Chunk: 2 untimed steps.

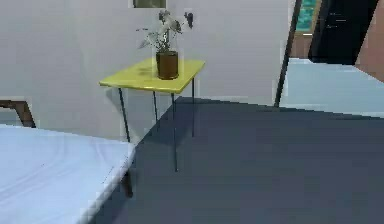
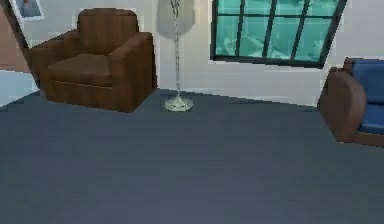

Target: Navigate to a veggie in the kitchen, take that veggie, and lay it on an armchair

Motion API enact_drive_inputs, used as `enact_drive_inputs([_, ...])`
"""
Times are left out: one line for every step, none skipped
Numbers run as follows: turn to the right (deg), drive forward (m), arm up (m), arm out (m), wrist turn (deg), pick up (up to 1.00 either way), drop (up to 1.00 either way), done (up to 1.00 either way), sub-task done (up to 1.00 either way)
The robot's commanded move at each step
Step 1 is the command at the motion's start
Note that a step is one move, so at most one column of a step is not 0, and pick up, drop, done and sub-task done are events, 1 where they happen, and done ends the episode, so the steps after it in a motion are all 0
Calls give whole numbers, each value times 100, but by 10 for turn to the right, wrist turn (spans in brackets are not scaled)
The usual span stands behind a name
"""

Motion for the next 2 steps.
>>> enact_drive_inputs([330,0,0,0,0,0,0,0,0])
enact_drive_inputs([0,5,0,0,0,0,0,0,0])
